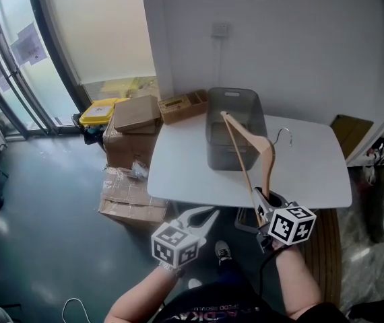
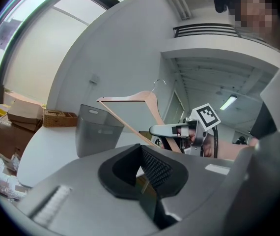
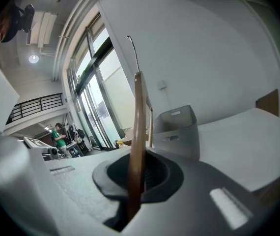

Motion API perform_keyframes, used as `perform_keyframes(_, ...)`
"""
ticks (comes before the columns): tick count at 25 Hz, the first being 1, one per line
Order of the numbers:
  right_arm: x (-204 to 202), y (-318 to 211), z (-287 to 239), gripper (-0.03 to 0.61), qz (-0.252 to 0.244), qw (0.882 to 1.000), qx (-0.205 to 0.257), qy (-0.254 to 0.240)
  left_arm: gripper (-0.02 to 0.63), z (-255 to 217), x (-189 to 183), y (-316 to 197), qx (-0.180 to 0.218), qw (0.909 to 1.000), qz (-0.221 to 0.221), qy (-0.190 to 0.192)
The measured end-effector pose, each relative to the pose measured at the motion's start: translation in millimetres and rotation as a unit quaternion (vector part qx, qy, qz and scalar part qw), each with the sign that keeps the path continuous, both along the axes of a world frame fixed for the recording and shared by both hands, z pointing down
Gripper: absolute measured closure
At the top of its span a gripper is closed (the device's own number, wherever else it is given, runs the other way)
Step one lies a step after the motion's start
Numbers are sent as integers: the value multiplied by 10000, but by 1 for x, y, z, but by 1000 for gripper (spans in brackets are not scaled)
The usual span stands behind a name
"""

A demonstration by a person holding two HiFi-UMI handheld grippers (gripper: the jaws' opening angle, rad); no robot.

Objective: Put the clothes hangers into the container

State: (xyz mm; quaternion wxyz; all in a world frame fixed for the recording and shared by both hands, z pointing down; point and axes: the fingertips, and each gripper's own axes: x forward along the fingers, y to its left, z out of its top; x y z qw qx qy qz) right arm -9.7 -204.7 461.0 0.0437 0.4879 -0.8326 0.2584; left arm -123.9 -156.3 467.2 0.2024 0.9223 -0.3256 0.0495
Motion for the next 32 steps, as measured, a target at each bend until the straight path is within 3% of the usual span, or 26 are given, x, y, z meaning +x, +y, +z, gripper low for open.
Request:
perform_keyframes(16, 50, -107, 1, 572, -137, 9992, -135, 362, 609, 0, 53, -104, -65, 9999, 78, 1)
perform_keyframes(24, 72, -164, 11, 572, -682, 9919, -357, 1010, 609, 6, 75, -151, -127, 9998, 86, -155)
perform_keyframes(32, 79, -221, 25, 572, -984, 9848, -836, 1163, 609, 7, 95, -201, -156, 9992, 25, -375)
